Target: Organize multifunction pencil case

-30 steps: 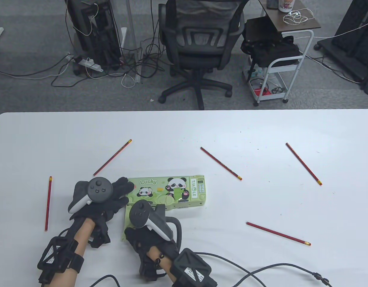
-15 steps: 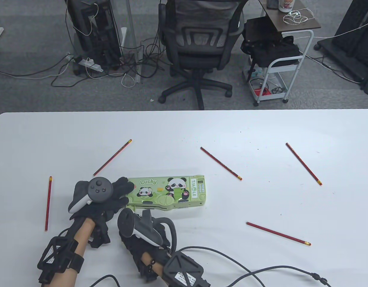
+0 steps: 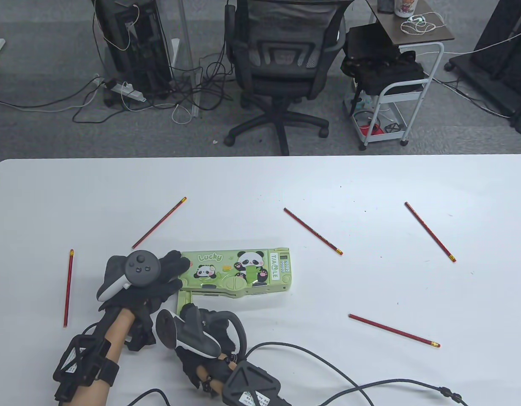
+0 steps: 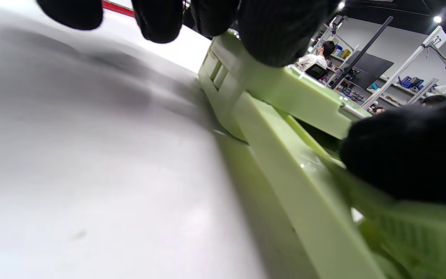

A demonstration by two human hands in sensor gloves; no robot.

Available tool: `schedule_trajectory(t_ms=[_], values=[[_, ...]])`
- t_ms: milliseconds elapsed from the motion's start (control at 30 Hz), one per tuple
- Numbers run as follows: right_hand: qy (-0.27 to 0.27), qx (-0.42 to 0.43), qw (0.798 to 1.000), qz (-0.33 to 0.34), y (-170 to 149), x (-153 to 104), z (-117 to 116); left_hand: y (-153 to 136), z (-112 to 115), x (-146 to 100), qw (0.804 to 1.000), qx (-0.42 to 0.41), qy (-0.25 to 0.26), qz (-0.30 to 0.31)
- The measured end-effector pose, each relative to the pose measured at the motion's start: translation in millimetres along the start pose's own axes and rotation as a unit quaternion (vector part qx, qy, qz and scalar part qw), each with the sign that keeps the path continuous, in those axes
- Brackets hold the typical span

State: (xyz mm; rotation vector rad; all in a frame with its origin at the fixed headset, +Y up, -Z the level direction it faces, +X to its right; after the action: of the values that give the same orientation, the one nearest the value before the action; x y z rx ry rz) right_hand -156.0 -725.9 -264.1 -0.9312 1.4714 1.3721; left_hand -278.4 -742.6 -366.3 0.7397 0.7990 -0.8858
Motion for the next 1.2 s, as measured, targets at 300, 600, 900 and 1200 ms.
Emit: schedule_trajectory(t_ms=[300, 600, 900, 1200], values=[[-0.017, -0.050, 0.999, 0.013, 8, -1, -6, 0, 0, 0, 1.000, 0.002, -0.001, 0.000], [-0.032, -0.063, 0.997, 0.012, 5, 0, -6, 0, 1, 0, 1.000, -0.001, -0.002, 0.003], [-0.014, -0.064, 0.998, 0.014, 3, 1, -5, 0, 1, 0, 1.000, -0.002, -0.001, 0.003], [-0.023, -0.044, 0.999, 0.005, -3, -3, 1, -1, 1, 0, 1.000, -0.002, -0.002, 0.003]])
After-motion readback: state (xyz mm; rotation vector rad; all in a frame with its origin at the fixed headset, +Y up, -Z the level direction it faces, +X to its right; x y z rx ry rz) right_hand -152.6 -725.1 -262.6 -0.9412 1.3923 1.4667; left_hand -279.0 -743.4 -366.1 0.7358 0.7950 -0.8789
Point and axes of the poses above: the tracker on the back of each hand, its own y axis roughly to the thumb side, its own x axis roughly from the wrist to the fingertips, z = x × y, the point moved 2 cm from there along x, roughly from the wrist to the fingertips, and after that the axes turned 7 degrees about -y, right-handed, at the moved point
